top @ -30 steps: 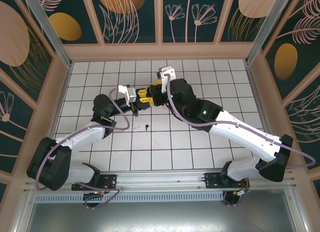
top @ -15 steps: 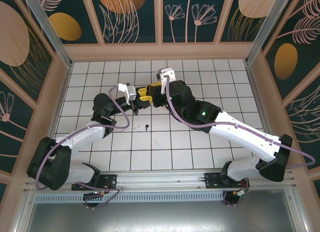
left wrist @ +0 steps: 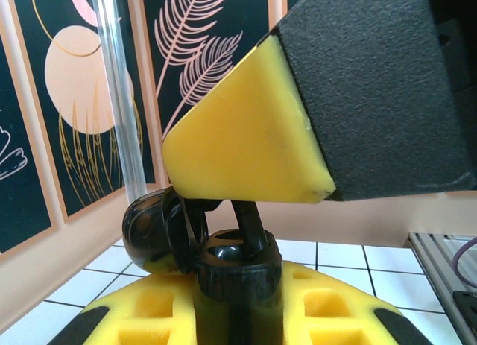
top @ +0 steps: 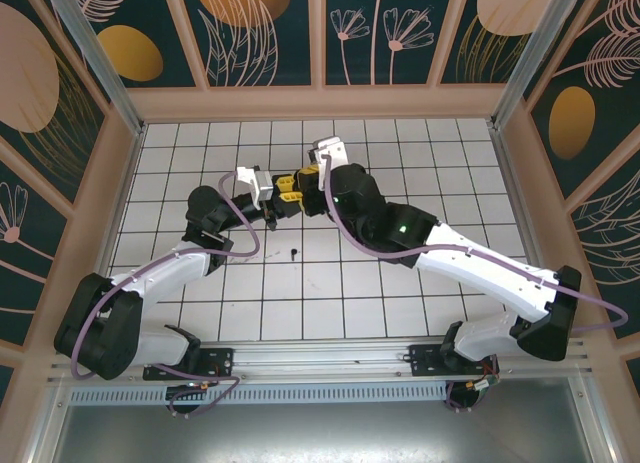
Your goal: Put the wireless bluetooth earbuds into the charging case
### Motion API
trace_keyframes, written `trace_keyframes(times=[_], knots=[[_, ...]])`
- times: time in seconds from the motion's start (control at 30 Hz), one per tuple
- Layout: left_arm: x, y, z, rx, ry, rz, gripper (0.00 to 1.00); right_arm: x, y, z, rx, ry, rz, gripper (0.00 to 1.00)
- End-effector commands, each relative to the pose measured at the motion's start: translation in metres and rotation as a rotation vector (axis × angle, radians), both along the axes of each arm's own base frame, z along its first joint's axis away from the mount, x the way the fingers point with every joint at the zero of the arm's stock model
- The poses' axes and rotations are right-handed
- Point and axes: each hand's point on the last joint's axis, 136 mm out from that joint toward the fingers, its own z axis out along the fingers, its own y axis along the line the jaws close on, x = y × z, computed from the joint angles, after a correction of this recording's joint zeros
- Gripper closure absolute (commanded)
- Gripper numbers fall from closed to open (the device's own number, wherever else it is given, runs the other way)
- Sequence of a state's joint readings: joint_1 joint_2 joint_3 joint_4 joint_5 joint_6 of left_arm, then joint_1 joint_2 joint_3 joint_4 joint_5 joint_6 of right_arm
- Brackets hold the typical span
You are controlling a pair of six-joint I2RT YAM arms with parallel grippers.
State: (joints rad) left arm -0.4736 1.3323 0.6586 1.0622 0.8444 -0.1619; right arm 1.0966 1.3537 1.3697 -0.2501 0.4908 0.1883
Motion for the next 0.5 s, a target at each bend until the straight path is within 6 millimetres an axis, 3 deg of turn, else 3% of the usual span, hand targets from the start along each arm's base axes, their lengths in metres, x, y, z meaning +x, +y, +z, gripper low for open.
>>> trace_keyframes(times=[0.0,0.3,0.47], knots=[[-0.008,0.001,0.031,-0.051,-0.105,-0.008,1.0,-0.009,0.017,-0.02,-0.113,-0.009,0.05,0.87],[0.0,0.002,0.03,-0.053,-0.091,0.031,1.0,-0.02,0.037,-0.035,-0.238,-0.033,0.068,0.86],[0.002,0.002,0.024,-0.049,-0.073,0.038,1.0,-0.012,0.035,-0.031,-0.235,-0.025,0.015,0.72]])
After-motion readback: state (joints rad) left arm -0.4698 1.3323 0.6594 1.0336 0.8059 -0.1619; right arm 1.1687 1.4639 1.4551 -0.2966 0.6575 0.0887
